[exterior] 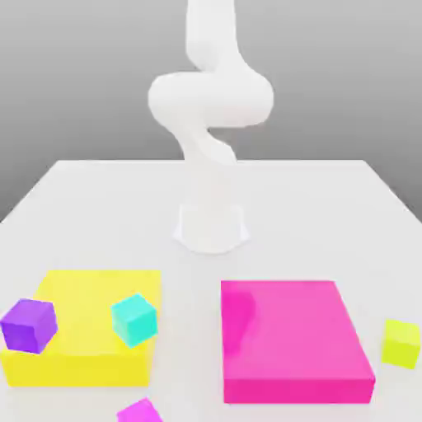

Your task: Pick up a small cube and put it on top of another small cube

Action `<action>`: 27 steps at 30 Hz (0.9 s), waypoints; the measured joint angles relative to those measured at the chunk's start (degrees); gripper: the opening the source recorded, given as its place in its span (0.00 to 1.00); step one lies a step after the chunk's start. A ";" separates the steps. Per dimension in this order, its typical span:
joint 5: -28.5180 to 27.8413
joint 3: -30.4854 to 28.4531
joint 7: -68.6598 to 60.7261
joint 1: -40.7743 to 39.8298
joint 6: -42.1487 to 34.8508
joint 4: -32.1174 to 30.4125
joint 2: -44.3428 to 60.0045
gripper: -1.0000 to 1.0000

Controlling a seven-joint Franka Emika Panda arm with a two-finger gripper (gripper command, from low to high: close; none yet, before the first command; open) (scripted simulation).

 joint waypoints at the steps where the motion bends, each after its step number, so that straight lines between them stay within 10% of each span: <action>1: -0.07 0.44 -1.10 1.00 0.88 -0.34 2.26 0.50; 27: -9.64 12.61 -20.91 22.28 22.63 -7.84 56.81 0.50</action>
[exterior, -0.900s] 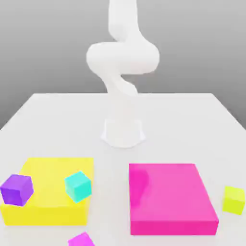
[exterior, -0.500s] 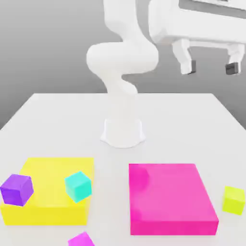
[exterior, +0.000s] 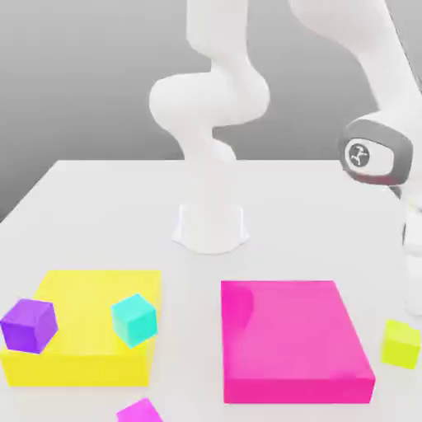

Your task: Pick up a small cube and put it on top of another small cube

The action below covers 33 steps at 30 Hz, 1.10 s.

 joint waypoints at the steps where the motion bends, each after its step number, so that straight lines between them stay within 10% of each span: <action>1: -1.04 -0.75 0.58 0.78 1.45 0.31 2.09 0.50; 3: -3.07 -2.63 1.96 2.40 4.56 1.11 6.23 0.50; 4: -3.96 -3.65 2.62 3.25 6.10 1.52 8.21 0.00; 16: 0.74 -0.55 -0.61 0.77 -0.32 -0.35 -0.13 0.00; 33: 7.56 -16.38 27.61 -24.56 -13.20 -9.24 -22.55 0.00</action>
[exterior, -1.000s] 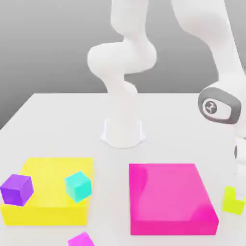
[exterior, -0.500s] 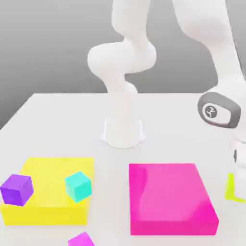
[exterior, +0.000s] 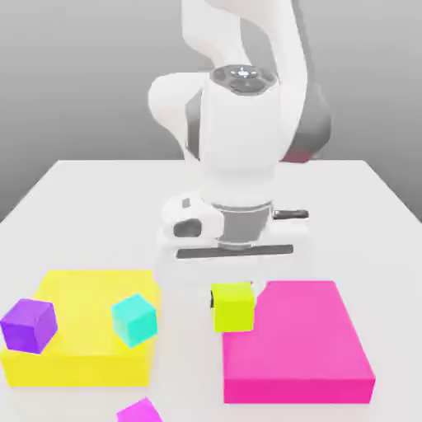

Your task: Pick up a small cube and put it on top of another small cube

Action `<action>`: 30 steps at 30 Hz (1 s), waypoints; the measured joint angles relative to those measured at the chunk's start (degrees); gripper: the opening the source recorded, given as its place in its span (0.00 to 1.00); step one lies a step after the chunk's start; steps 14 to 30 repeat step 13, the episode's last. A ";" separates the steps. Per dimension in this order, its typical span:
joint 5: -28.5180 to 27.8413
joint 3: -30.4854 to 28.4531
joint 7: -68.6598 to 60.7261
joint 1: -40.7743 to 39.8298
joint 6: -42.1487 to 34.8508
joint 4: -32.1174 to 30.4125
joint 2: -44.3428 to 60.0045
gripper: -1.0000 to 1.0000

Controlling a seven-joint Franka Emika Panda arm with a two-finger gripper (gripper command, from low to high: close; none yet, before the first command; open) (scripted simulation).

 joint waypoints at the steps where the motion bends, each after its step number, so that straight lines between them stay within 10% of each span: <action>1: -0.01 -0.84 2.03 -1.30 -0.74 -0.52 -1.28 0.00; 9: 0.52 -5.48 11.36 -8.46 3.66 -4.41 -0.89 0.00; 10: 0.91 -5.54 11.13 -8.44 6.04 -4.84 1.07 1.00; 30: 0.91 -5.54 11.13 -8.44 6.04 -4.84 1.07 1.00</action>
